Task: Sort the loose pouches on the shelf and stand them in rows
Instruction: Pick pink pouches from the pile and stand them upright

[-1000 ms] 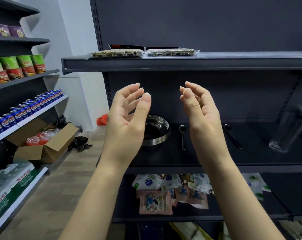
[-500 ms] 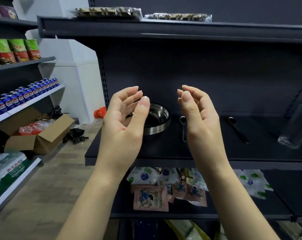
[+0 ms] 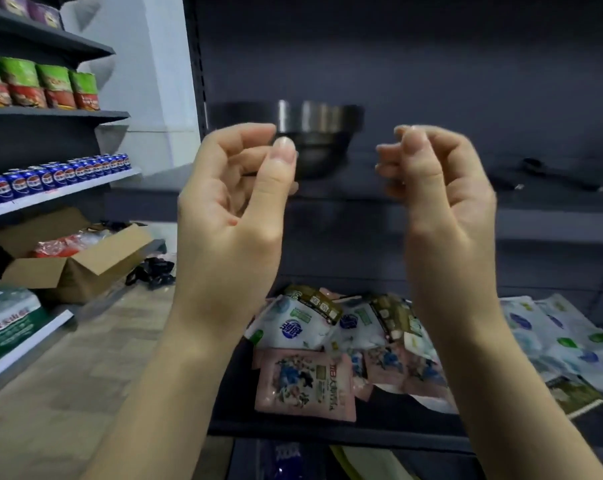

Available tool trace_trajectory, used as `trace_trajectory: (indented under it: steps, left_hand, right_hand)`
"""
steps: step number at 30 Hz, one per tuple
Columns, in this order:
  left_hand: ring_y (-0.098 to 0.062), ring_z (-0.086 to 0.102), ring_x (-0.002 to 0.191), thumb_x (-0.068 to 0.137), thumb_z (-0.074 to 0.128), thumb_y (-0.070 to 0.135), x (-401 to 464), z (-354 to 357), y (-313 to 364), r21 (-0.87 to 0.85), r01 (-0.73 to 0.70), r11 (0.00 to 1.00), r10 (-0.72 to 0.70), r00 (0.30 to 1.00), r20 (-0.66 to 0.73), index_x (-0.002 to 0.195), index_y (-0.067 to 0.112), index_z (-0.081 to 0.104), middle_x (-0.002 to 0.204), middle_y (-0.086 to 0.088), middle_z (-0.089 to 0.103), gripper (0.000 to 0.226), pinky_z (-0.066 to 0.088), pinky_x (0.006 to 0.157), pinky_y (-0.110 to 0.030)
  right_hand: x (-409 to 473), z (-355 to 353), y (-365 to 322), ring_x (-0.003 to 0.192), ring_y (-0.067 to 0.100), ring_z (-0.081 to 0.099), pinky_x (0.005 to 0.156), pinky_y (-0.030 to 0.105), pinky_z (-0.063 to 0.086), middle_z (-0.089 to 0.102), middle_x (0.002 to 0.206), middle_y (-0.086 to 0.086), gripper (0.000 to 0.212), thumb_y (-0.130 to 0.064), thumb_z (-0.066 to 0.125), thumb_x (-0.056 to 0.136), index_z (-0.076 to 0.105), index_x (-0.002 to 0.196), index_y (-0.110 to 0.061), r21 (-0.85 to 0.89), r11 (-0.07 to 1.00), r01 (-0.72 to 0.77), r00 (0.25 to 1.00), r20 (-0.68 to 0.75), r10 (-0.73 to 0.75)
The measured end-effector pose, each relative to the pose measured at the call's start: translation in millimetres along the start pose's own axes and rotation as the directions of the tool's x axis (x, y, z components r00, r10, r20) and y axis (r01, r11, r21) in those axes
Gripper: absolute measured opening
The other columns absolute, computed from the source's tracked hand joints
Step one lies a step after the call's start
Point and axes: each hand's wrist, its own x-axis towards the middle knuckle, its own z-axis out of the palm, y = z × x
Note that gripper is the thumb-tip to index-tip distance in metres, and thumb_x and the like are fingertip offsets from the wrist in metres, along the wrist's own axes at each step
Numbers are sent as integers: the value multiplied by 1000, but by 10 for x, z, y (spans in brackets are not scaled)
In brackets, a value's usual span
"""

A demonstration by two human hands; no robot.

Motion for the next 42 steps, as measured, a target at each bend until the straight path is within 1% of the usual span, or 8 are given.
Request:
trace_trajectory:
  steps: [6, 15, 20, 24, 26, 30, 33, 42]
  left_hand:
    - [-6, 64, 79, 88, 52, 30, -469, -48, -641, -3, -81, 997, 81, 997, -17, 96, 28, 54, 89, 6, 64, 8, 48, 69, -13]
    - [-7, 62, 79, 80, 53, 40, -1180, -146, -1420, 76, -15, 997, 19, 999, -48, 94, 37, 56, 95, 5, 67, 15, 50, 66, -11]
    - [-2, 63, 79, 80, 59, 45, -1290, -147, -1631, 83, 23, 996, -20, 999, -36, 96, 38, 56, 93, 11, 67, 18, 50, 66, -10]
    - [0, 63, 79, 77, 56, 41, -1207, -190, -1718, 113, 21, 993, -17, 999, -42, 95, 39, 56, 90, 15, 66, 18, 50, 65, -10]
    - [-1, 62, 80, 82, 61, 38, -1116, -219, -1755, 124, 17, 992, -11, 999, -50, 94, 39, 56, 88, 16, 65, 13, 51, 68, -14]
    - [-7, 62, 83, 88, 58, 28, -918, -301, -1877, 138, 28, 990, -20, 998, -62, 94, 37, 55, 87, 14, 63, 11, 49, 74, -22]
    - [-10, 63, 86, 88, 58, 27, -772, -384, -2026, 146, 59, 987, -50, 997, -67, 93, 37, 55, 87, 15, 62, 11, 50, 77, -26]
    - [-13, 63, 87, 88, 58, 27, -222, -632, -2500, 205, 78, 976, -68, 996, -56, 90, 36, 54, 87, 13, 61, 10, 49, 79, -28]
  right_hand:
    - [-446, -79, 514, 74, 7, 53, 66, 18, 46, 57, 82, -5, 11, -28, 47, 95, 56, 90, -23, 48, 996, 79, 996, 42, -81]
    - [-1172, -235, 1245, 79, -1, 59, 68, 9, 47, 64, 89, -9, 13, -36, 50, 92, 59, 94, -28, 48, 999, 25, 992, 125, -31]
    - [-1265, -277, 1427, 82, -2, 61, 71, 10, 47, 66, 92, -9, 16, -41, 49, 88, 60, 94, -31, 12, 1000, -5, 992, 127, 3]
    - [-1214, -193, 1488, 83, 1, 62, 71, 10, 48, 66, 93, -9, 21, -44, 51, 89, 60, 97, -28, 3, 1000, -26, 990, 139, 25]
    - [-1148, -116, 1516, 84, 4, 62, 73, 12, 50, 65, 94, -8, 22, -42, 50, 89, 60, 99, -25, 1, 999, -43, 987, 152, 42]
    - [-990, 102, 1646, 84, 4, 63, 74, 14, 51, 64, 90, -9, 13, -39, 51, 90, 59, 93, -29, -6, 998, -60, 982, 178, 60]
    - [-883, 283, 1791, 84, 0, 62, 75, 13, 51, 64, 90, -11, 13, -38, 52, 91, 59, 93, -28, -7, 997, -77, 976, 203, 77]
    - [-567, 782, 2221, 87, 8, 62, 74, 15, 50, 64, 92, -5, 18, -35, 50, 92, 60, 97, -21, -30, 996, -78, 962, 259, 83]
